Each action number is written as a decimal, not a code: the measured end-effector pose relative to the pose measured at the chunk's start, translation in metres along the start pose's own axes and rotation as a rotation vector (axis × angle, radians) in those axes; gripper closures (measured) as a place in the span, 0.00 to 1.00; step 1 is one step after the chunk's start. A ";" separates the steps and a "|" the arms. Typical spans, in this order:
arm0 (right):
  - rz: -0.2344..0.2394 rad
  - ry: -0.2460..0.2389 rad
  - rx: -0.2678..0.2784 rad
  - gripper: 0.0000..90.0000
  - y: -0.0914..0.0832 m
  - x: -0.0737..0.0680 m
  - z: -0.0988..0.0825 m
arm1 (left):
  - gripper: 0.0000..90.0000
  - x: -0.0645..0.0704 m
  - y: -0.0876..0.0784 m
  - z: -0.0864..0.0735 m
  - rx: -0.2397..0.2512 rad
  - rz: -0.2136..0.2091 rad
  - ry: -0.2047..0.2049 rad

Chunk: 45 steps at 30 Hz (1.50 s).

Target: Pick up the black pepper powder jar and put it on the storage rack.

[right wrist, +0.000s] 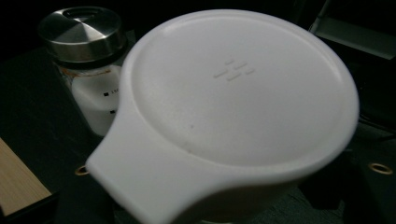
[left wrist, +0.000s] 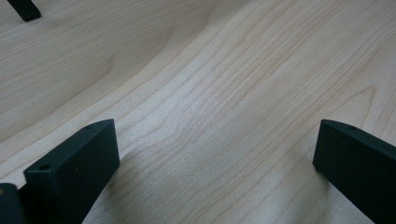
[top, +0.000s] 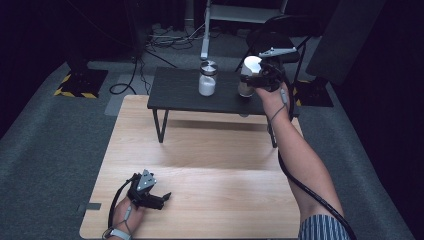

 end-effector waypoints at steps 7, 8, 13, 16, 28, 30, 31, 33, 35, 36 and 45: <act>0.014 0.018 -0.051 0.33 0.012 0.007 0.001 | 0.00 0.000 0.000 0.000 -0.001 -0.002 0.002; 0.017 0.020 -0.050 0.33 0.012 0.007 0.001 | 0.00 0.000 0.000 0.000 -0.002 -0.002 0.002; 0.031 0.012 -0.030 0.25 0.010 0.010 0.001 | 0.00 0.000 0.000 0.000 -0.001 -0.002 0.001; 0.044 0.022 -0.009 0.18 0.005 0.011 -0.002 | 0.00 0.000 0.000 0.000 -0.002 -0.002 0.004; 0.054 0.025 0.049 0.10 -0.040 0.016 -0.019 | 0.00 0.000 0.000 0.000 0.000 -0.001 0.001; 0.054 0.021 0.053 0.10 -0.049 0.016 -0.025 | 0.00 0.000 0.000 0.000 -0.001 -0.001 0.002; 0.054 0.024 0.057 0.10 -0.053 0.015 -0.028 | 0.00 0.000 0.000 0.000 -0.001 -0.001 0.001; 0.059 0.029 0.062 0.10 -0.060 0.015 -0.036 | 0.00 0.000 0.000 0.000 -0.001 -0.002 0.001; 0.056 0.028 0.061 0.10 -0.066 0.013 -0.044 | 0.00 0.000 0.000 0.000 0.000 -0.001 0.001; 0.055 0.027 0.061 0.10 -0.069 0.012 -0.048 | 0.00 0.000 0.000 0.000 0.000 -0.001 0.001; 0.071 0.039 0.062 0.10 -0.089 0.003 -0.089 | 0.00 -0.001 0.000 0.001 -0.002 -0.003 0.005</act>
Point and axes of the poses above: each handheld gripper's, and its own axes: y roughly forward along the jaws, z roughly out of its top, x roughly to its right, the point moved 7 cm from there along y, roughly forward along the jaws, and after that the axes turned 8 degrees about -z, right-handed, at the moved point
